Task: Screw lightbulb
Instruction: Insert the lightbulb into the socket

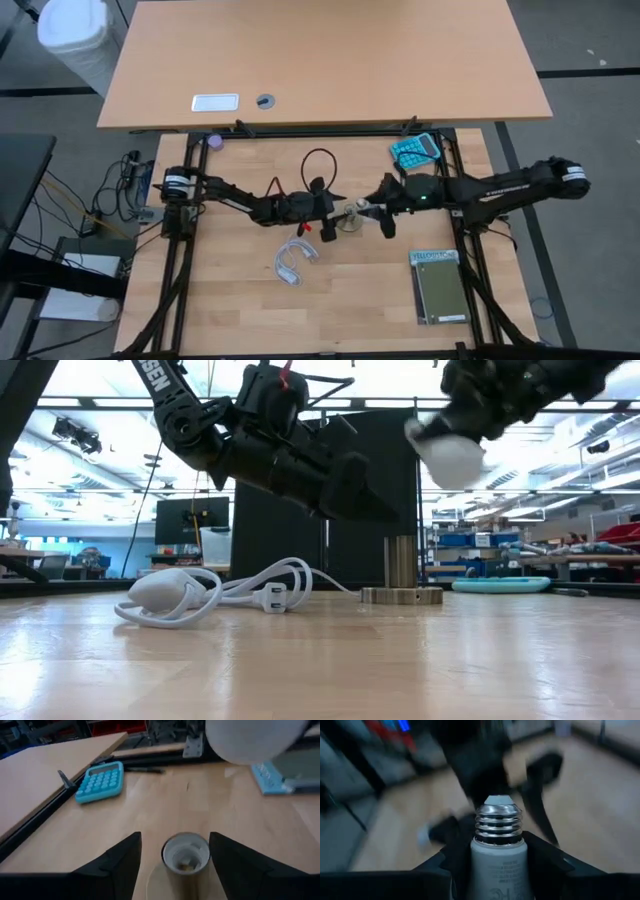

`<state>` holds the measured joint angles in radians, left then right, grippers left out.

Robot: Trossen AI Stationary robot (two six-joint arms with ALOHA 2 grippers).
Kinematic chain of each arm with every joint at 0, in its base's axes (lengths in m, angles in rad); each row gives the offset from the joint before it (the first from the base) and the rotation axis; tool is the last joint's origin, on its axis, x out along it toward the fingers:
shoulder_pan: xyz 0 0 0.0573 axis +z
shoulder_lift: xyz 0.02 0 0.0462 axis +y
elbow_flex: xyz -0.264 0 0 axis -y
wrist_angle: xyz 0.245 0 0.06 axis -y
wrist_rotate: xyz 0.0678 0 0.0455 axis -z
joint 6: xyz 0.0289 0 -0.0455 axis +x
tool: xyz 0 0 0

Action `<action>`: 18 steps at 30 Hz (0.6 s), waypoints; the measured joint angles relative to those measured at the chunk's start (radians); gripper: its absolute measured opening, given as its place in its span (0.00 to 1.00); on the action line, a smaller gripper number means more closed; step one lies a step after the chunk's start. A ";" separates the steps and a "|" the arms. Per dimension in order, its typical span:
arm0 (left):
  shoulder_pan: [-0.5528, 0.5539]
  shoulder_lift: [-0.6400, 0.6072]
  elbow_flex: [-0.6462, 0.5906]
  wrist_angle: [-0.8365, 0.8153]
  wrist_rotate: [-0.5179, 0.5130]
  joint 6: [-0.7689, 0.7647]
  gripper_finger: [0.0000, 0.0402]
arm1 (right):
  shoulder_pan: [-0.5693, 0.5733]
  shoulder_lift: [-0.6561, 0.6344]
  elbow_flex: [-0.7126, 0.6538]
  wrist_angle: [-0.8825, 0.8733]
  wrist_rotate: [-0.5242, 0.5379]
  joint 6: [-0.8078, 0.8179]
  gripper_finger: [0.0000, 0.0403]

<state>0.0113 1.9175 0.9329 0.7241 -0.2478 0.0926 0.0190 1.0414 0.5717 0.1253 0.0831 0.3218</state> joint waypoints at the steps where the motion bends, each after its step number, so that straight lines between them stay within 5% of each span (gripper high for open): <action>1: 0.000 0.000 0.000 0.012 0.007 -0.015 0.59 | -0.003 0.000 -0.040 0.114 0.000 0.010 0.39; 9: 0.000 0.000 0.000 0.102 0.236 -0.021 0.59 | -0.008 0.107 -0.242 0.826 0.030 -0.025 0.39; 18: 0.000 0.000 0.001 0.291 0.212 -0.024 0.59 | 0.014 0.342 -0.268 1.278 0.085 -0.053 0.39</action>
<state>0.0116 1.9179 0.9335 1.0149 -0.0360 0.0689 0.0331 1.3839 0.3038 1.4033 0.1682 0.2690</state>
